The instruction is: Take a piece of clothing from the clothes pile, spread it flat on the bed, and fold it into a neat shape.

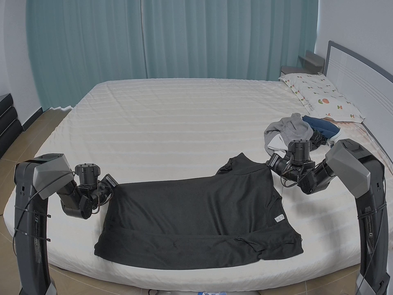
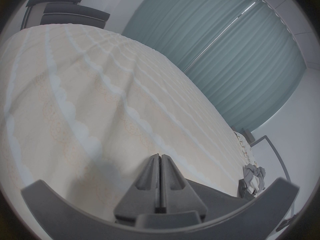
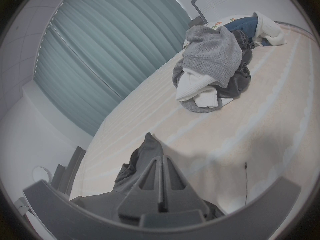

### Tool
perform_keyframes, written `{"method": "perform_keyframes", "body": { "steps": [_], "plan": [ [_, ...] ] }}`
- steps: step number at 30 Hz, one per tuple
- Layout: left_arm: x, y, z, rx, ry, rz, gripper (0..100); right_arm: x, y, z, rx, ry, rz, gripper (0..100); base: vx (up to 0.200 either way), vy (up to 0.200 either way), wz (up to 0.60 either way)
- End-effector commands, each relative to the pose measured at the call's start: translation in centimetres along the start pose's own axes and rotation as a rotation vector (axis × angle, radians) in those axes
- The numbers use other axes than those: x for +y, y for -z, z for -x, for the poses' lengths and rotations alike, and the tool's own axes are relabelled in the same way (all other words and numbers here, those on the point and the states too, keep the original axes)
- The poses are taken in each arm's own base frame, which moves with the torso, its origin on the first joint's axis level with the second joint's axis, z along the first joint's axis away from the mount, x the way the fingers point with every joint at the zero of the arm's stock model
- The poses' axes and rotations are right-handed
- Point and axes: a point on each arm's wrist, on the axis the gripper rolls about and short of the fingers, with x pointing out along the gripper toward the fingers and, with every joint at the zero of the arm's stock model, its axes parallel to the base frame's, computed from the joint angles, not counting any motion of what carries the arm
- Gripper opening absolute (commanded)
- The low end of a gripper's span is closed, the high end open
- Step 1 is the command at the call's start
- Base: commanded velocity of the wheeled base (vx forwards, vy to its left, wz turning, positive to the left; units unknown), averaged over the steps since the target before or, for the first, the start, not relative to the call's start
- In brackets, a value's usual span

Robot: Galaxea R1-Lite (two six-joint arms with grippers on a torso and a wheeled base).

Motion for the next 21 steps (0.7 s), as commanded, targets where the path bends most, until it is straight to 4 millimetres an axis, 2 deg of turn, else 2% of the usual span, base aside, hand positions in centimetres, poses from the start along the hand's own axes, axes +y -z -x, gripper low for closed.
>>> {"method": "perform_keyframes", "body": {
  "steps": [1, 4, 10, 17, 21],
  "plan": [
    [-0.7, -0.7, 0.5, -0.017, 0.013, 0.030, 0, -0.2, -0.7, 2.1, 0.001, -0.059, -0.033, 0, 0.000, 0.000, 0.00],
    [-1.2, -1.0, 1.5, -0.018, 0.019, 0.045, 0, -0.4, -0.4, 3.0, 0.000, -0.099, -0.033, 0, 0.000, 0.000, 0.00],
    [-2.1, -2.0, 2.7, -0.049, 0.047, 0.049, 0, 0.0, -1.5, 4.6, -0.038, -0.146, -0.028, 0, 0.000, 0.000, 0.00],
    [-2.2, -2.8, 3.1, -0.100, 0.080, 0.069, 0, -0.3, -2.3, 5.0, -0.085, -0.169, -0.023, 0, 0.000, 0.000, 0.00],
    [-2.3, -3.4, 3.9, -0.108, 0.084, 0.077, 0, -1.0, -1.4, 4.9, -0.062, -0.153, -0.027, 0, 0.000, 0.000, 0.00]
  ]
}}
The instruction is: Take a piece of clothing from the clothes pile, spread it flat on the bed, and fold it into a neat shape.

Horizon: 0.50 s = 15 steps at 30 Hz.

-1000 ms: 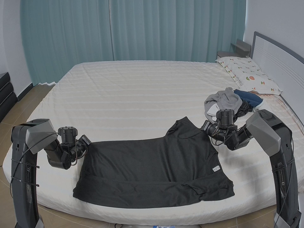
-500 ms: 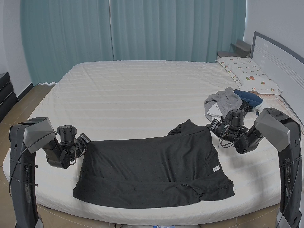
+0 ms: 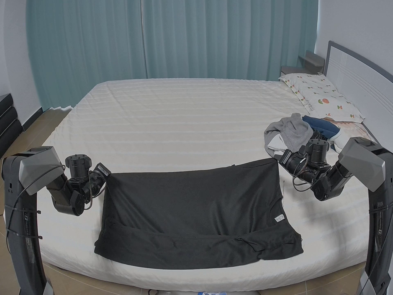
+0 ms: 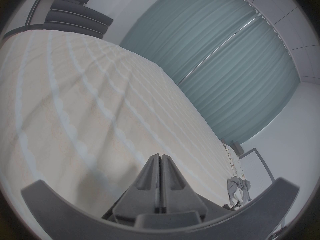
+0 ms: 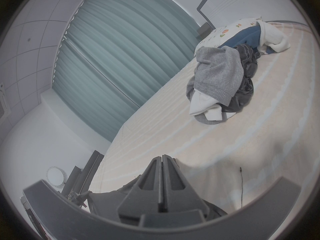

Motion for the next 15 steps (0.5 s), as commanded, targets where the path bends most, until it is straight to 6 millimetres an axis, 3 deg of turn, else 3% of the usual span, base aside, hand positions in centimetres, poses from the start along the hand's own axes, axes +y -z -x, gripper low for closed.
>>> {"method": "perform_keyframes", "body": {
  "steps": [1, 5, 11, 15],
  "plan": [
    [-0.5, -1.1, 0.9, -0.020, 0.014, 0.005, 0, -0.5, 0.5, 0.1, 0.012, 0.012, -0.004, 0, 0.000, 0.000, 0.00],
    [-0.7, -1.6, 1.6, -0.023, 0.018, 0.008, 0, -1.1, 1.2, 0.0, 0.032, 0.028, -0.002, 0, 0.000, 0.000, 0.00],
    [-0.9, -1.9, 1.9, -0.032, 0.022, 0.009, 0, -0.3, 0.1, 0.5, -0.028, -0.017, 0.008, 0, 0.000, 0.000, 0.00],
    [-0.7, -1.8, 2.1, -0.026, 0.015, 0.009, 0, -0.5, 0.5, 0.8, -0.025, -0.016, 0.011, 0, 0.000, 0.000, 0.00]
  ]
}}
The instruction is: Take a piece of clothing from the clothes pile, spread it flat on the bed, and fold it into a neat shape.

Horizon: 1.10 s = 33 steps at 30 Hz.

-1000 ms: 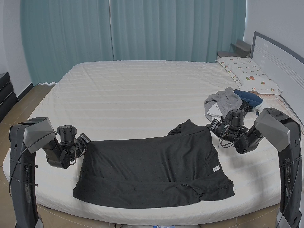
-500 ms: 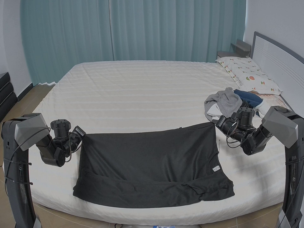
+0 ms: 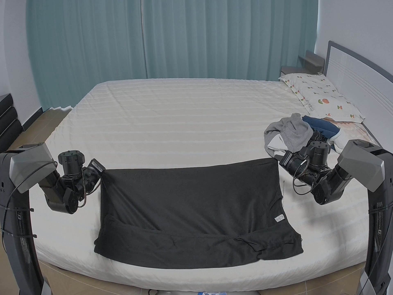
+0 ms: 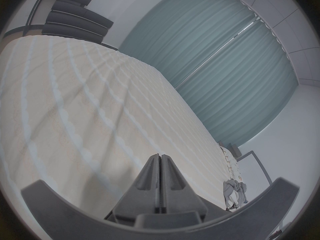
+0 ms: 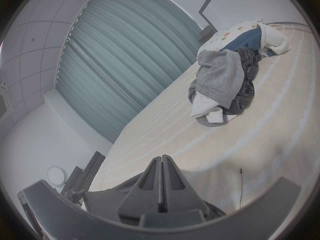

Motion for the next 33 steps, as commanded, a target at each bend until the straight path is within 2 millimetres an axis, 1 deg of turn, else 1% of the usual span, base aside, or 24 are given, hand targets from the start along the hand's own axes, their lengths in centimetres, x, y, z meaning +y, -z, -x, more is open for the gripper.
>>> {"method": "perform_keyframes", "body": {
  "steps": [1, 6, 9, 10, 11, 18, 22, 23, 25, 27, 28, 31, 33],
  "plan": [
    [-0.1, -0.1, 0.3, -0.002, 0.001, -0.001, 0, -0.1, 0.2, 0.5, 0.007, 0.007, -0.002, 0, 0.000, 0.000, 0.00],
    [0.1, 0.1, 0.3, 0.005, -0.004, -0.005, 0, -0.3, 0.0, 1.0, 0.011, 0.016, -0.005, 0, 0.000, 0.000, 0.00],
    [0.2, 0.2, 0.4, 0.013, -0.002, -0.009, 0, -0.2, -0.1, 1.7, 0.036, 0.001, -0.009, 0, 0.000, 0.000, 0.00],
    [0.3, 0.4, 0.6, 0.024, 0.005, -0.014, 0, -0.5, -0.1, 2.1, 0.057, -0.002, -0.012, 0, 0.000, 0.000, 0.00],
    [0.4, 0.4, 0.6, 0.026, 0.005, -0.015, 0, -0.5, 0.0, 2.2, 0.059, -0.002, -0.012, 0, 0.000, 0.000, 0.00],
    [1.3, 1.5, 1.6, 0.069, 0.017, -0.113, 0, -1.1, 0.6, 3.2, 0.106, 0.009, -0.019, 0, 0.000, 0.000, 0.00],
    [2.1, 2.2, 2.3, 0.094, 0.012, -0.202, 0, -1.6, 1.4, 4.1, 0.158, 0.013, 0.008, 0, 0.000, 0.000, 0.00],
    [2.5, 2.5, 2.8, 0.106, 0.010, -0.251, 0, -1.9, 2.1, 4.9, 0.200, 0.013, 0.021, 0, 0.000, 0.000, 0.00],
    [2.9, 2.8, 3.3, 0.127, 0.018, -0.287, 0, -2.2, 2.5, 5.6, 0.234, 0.006, 0.037, 0, 0.000, 0.000, 0.00],
    [2.9, 2.9, 3.3, 0.130, 0.019, -0.290, 0, -2.2, 2.5, 5.6, 0.236, 0.006, 0.038, 0, 0.000, 0.000, 0.00],
    [3.4, 3.5, 4.2, 0.165, 0.032, -0.341, 0, -2.5, 3.2, 6.4, 0.263, 0.010, 0.062, 0, 0.000, 0.000, 0.00],
    [4.0, 4.2, 5.1, 0.209, 0.044, -0.418, 0, -3.1, 3.9, 7.3, 0.291, 0.033, 0.074, 0, 0.000, 0.000, 0.00],
    [4.0, 4.2, 5.1, 0.209, 0.044, -0.418, 0, -3.1, 3.9, 7.3, 0.291, 0.033, 0.074, 0, 0.000, 0.000, 0.00]
  ]
}}
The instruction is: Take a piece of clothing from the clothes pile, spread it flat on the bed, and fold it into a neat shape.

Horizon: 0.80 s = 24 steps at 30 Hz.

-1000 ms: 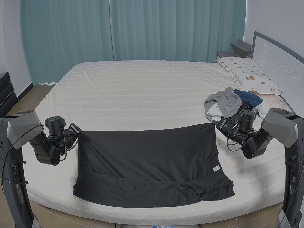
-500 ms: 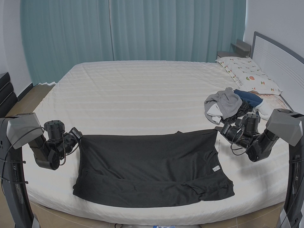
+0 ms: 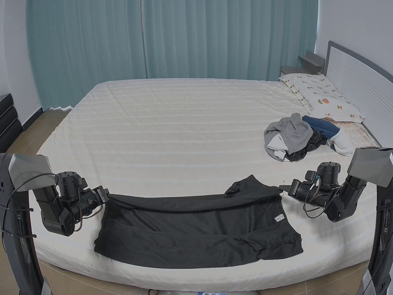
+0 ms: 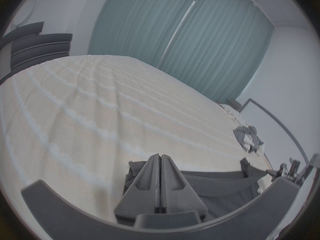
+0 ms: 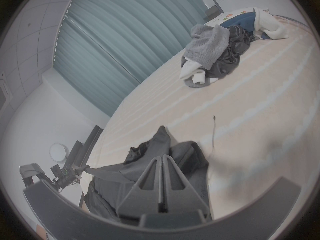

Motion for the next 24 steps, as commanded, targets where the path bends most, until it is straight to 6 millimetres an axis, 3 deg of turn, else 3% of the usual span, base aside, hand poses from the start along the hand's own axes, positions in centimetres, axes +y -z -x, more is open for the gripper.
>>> {"method": "perform_keyframes", "body": {
  "steps": [1, 8, 18, 24],
  "plan": [
    [0.8, 2.1, 1.8, 0.095, 0.015, -0.090, 0, -0.8, 2.2, 1.5, 0.061, 0.036, 0.035, 0, 0.000, 0.000, 0.00],
    [1.5, 3.3, 3.1, 0.158, 0.024, -0.196, 0, -1.2, 4.6, 3.3, 0.115, 0.056, 0.075, 0, 0.000, 0.000, 0.00],
    [2.1, 3.9, 3.7, 0.192, 0.017, -0.271, 0, -2.7, 6.4, 4.1, 0.117, 0.068, 0.059, 0, 0.000, 0.000, 0.00],
    [2.3, 4.2, 3.6, 0.201, 0.013, -0.282, 0, -2.5, 6.6, 4.7, 0.116, 0.065, 0.062, 0, 0.000, 0.000, 0.00]
  ]
}}
